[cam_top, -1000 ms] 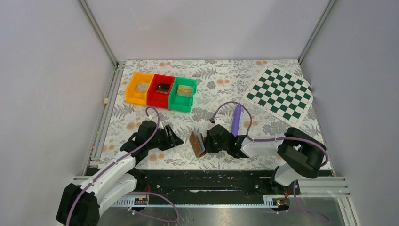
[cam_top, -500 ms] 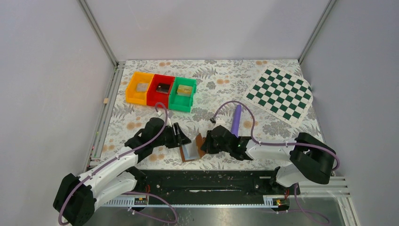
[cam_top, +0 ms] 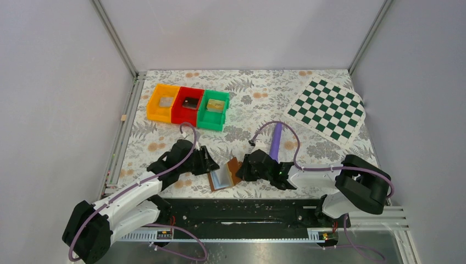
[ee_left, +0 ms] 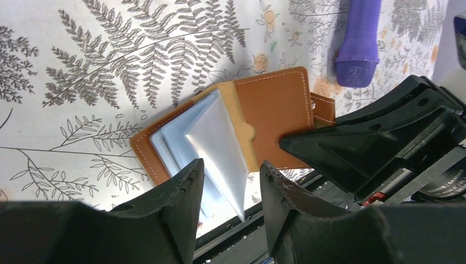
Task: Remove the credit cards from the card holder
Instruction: Open the card holder at the center of the board.
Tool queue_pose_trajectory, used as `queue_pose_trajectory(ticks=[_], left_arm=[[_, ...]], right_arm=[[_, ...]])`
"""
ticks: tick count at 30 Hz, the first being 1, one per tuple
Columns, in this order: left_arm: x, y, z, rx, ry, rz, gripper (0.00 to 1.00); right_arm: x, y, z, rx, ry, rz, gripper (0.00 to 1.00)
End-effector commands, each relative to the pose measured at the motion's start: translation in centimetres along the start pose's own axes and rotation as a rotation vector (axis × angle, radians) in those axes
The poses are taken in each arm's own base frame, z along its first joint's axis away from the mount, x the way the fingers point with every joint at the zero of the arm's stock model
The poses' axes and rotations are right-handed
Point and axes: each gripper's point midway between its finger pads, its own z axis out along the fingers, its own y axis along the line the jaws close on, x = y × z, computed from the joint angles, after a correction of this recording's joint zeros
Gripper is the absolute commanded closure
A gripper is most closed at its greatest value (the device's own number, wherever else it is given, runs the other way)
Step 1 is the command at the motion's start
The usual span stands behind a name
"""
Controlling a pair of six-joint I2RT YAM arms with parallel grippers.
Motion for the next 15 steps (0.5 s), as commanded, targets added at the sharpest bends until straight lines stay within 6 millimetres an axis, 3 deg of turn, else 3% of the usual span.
queue_pose_trajectory(ticks=[1, 6, 15], left_arm=[[0.2, 1.2, 0.7, -0.038, -0.02, 0.01, 0.58], [0.8, 2.1, 0.8, -0.061, -0.021, -0.012, 0.72], [1.1, 3.1, 0.6, -0.099, -0.025, -0.004, 0.88]], right_arm=[[0.5, -1.0, 0.5, 0.027, -0.016, 0.029, 1.0], [0.7, -2.0, 0.5, 0.055, -0.019, 0.031, 1.0], [1.0, -2.4, 0.5, 0.056, -0.022, 0.039, 1.0]])
